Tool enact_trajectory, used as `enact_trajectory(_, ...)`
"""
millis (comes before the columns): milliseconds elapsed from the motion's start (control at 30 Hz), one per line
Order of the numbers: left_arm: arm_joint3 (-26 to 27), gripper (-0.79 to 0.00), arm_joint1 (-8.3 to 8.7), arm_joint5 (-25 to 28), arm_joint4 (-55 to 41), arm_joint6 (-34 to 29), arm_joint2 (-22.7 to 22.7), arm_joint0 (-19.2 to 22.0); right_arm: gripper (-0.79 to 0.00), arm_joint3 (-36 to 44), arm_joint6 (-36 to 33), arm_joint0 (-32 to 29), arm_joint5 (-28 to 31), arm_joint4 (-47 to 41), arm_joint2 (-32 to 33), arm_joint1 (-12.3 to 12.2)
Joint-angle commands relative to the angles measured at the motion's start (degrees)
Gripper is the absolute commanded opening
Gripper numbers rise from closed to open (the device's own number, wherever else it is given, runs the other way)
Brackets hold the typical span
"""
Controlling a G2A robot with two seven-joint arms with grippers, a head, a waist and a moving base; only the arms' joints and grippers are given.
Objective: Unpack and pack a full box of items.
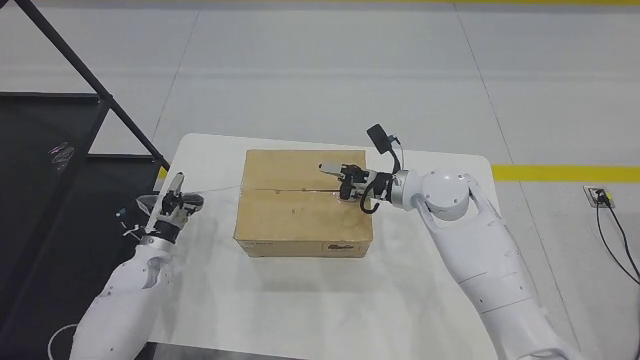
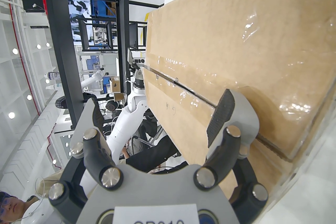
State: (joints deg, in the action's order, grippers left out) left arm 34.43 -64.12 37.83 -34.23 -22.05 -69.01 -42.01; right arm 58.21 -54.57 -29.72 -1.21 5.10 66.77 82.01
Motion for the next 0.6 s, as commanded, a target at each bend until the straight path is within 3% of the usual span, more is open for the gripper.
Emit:
enact_trajectory(0,-0.22,0.000,0.04,3.14,0.74,0.43,-0.69,0.58,0.000,-0.06,0.02,0.18,-0.02,-0.05,-0.19,-0.04)
enact_trajectory(300,5.64,0.000,1.58,11.93,8.85,4.12,-4.83,-0.40,0.000,0.35,0.24,0.67,0.41,-0.59,-0.89,-0.19)
enact_trajectory(567,21.56,0.000,3.54,11.20,20.39,11.28,-10.91,-7.23,0.000,1.17,0.75,0.86,0.57,-0.59,-1.19,-0.44)
